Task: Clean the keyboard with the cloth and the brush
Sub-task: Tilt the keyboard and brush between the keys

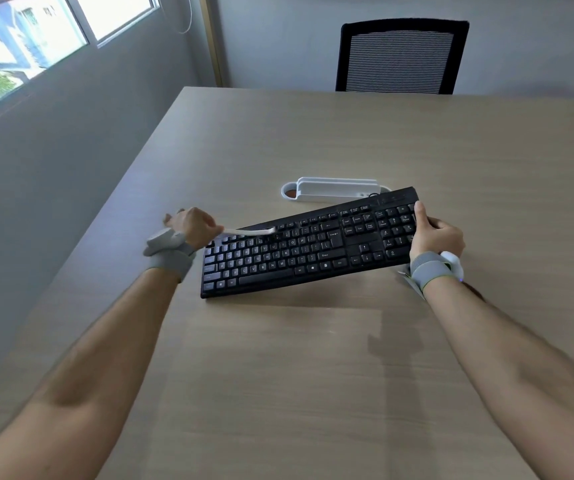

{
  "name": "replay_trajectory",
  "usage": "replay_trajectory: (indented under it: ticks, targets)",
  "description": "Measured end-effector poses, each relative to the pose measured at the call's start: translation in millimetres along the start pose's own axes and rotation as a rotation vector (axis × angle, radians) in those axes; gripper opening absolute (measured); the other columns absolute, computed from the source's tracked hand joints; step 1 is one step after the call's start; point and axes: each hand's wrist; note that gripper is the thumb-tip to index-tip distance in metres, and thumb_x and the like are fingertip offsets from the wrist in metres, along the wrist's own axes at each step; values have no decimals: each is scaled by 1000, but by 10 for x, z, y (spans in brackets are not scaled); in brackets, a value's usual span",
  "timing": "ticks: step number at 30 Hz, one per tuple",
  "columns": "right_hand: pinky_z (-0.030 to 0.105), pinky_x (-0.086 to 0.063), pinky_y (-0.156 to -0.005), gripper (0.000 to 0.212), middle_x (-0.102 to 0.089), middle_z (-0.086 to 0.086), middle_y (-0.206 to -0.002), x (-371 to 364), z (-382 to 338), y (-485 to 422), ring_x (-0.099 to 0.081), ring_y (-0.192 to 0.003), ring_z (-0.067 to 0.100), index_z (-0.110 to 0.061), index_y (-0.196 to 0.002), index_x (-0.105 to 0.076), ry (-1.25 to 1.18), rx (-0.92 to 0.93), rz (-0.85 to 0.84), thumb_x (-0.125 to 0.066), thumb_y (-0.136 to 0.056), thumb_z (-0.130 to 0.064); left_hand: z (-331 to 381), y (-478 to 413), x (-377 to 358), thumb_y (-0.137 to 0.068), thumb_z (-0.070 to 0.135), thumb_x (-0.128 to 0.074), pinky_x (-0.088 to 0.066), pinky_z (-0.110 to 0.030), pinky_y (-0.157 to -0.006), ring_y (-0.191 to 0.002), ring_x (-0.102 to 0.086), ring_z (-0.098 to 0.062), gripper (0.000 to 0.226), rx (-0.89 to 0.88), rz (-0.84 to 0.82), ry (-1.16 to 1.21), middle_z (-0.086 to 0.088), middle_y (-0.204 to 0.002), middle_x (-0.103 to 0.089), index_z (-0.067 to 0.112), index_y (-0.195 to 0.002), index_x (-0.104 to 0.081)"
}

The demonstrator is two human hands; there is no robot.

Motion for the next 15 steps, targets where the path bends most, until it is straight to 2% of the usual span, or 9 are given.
replay_trajectory:
  ticks: [3,6,8,10,15]
  targets:
    - [28,-37,-57,64,-53,16,-60,-3,1,14,-41,-55,26,-2,-68,-67,3,3,6,-54,-78,-64,-427,19,95,-85,44,-56,-30,-36,-99,-106,-56,-28,32,103,-10,-98,-12,-97,-71,18,-90,-74]
    - [27,-36,-56,64,-54,17,-61,-10,-10,18,-43,-56,28,-2,-72,-69,-6,15,4,-55,-79,-63,-575,23,166,-84,46,-57,-30,-37,-98,-105,-56,-30,33,144,14,-60,-14,-95,-71,19,-91,-75]
    - [27,-38,-59,59,-65,20,-71,-6,-32,25,-50,-61,31,-6,-79,-72,-3,21,-14,-55,-80,-62,-435,16,181,-82,47,-58,-30,-38,-99,-105,-57,-29,33,121,46,38,-13,-98,-72,20,-92,-74]
    - [26,-39,-61,54,-72,17,-82,-1,-49,31,-53,-64,25,-11,-85,-75,-11,20,-17,-55,-81,-61,-155,1,164,-83,47,-58,-30,-37,-101,-106,-57,-25,32,48,60,123,-8,-102,-73,21,-94,-73]
    - [25,-38,-60,56,-71,21,-86,2,-52,54,-54,-63,30,-7,-84,-73,-18,27,1,-55,-81,-60,503,-13,11,-84,44,-58,-29,-37,-102,-111,-54,-22,30,-96,18,157,-2,-113,-69,22,-98,-72]
Point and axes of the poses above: each hand's wrist, its own y-axis away from the middle knuckle, its own x-axis out of the back of the hand, z = x × y
